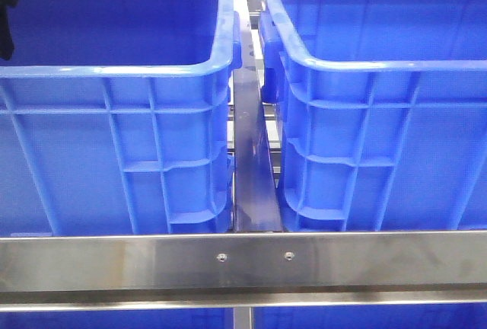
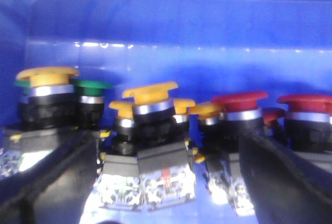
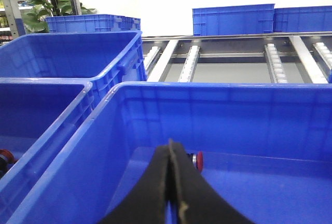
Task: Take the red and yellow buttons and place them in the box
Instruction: 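Close the left gripper around a yellow-capped push button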
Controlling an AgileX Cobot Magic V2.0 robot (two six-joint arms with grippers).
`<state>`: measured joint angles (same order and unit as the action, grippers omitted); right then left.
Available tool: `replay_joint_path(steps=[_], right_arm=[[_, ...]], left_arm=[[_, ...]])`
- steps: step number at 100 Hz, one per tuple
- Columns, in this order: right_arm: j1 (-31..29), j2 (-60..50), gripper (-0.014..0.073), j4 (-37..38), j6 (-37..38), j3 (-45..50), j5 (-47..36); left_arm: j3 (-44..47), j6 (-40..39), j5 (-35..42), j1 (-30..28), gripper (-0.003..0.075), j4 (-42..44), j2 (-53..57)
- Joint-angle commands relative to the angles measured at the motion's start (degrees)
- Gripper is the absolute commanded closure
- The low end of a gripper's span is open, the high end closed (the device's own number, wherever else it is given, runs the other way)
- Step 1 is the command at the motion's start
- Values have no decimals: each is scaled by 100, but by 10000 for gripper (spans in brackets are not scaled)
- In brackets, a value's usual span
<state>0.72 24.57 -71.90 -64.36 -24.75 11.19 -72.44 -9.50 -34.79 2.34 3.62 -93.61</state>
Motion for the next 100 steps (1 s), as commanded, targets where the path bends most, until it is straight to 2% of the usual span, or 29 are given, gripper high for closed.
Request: replay_joint_path(steps=[1, 89, 100], right_arm=[[11, 7, 662, -51, -50, -136, -115], [11, 7, 662, -51, -50, -136, -121], [11, 7, 662, -51, -50, -136, -121]], left_arm=[[-198, -53, 279, -42, 205, -70, 126], [-212, -53, 589, -127, 206, -202, -478], [-212, -53, 585, -127, 225, -202, -478]])
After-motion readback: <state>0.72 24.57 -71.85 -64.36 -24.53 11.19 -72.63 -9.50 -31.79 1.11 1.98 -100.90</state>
